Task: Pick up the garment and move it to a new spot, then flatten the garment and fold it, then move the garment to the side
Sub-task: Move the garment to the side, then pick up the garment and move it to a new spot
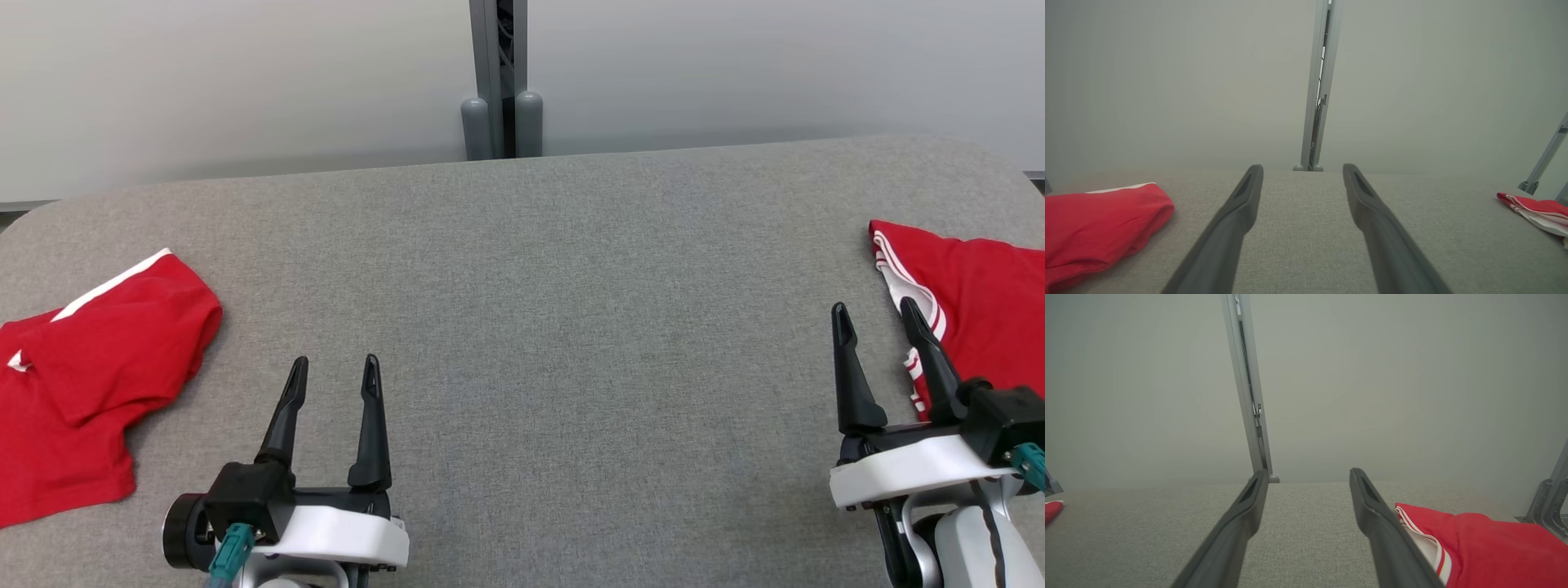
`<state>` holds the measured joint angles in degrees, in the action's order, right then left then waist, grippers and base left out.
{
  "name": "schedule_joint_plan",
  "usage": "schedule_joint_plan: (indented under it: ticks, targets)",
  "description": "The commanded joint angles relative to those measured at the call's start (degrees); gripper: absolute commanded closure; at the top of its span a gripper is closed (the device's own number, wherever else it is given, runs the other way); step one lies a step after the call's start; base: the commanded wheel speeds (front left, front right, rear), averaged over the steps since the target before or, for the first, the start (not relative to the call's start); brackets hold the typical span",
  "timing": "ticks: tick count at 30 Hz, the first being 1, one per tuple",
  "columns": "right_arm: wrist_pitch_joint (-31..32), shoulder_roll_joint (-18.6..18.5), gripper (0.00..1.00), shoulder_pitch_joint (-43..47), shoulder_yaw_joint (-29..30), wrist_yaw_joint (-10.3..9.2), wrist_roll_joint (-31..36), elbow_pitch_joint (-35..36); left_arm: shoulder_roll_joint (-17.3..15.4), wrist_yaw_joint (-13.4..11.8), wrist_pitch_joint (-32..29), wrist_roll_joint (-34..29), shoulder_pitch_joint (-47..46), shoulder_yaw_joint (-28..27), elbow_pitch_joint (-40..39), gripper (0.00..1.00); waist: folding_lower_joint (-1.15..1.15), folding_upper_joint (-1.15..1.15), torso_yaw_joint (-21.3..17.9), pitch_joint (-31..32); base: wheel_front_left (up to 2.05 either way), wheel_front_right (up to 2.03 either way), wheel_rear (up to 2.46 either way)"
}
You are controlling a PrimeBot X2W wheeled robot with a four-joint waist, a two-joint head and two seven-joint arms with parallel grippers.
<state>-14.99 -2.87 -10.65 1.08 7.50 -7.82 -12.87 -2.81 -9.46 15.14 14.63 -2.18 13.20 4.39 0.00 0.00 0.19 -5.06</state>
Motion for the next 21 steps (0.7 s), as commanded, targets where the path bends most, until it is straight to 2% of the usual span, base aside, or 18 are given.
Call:
schedule_joint_plan:
  ticks: [1, 11, 21]
  targets:
    - [-0.29, -0.17, 0.00, 0.49, -0.05, -0.01, -0.46, 0.02, -0.22, -0.14, 0.00, -0.25, 0.14, -0.26, -0.08, 0.00, 0.00, 0.00, 0.07, 0.07, 0.00, 0.00, 0.00]
    - [-0.29, -0.17, 0.00, 0.52, -0.33, -0.01, 0.04, -0.71, -0.22, 0.36, 0.00, -0.53, -0.83, 0.12, 0.10, 0.00, 0.00, 0.00, 1.77, -0.33, 0.00, 0.00, 0.00]
    - [-0.29, -0.21, 0.00, 1.88, -1.49, -0.01, -0.56, -1.14, -0.21, -0.04, 0.00, -0.57, -0.31, 0.54, -0.15, 0.00, 0.00, 0.00, 11.21, 0.43, 0.00, 0.00, 0.00]
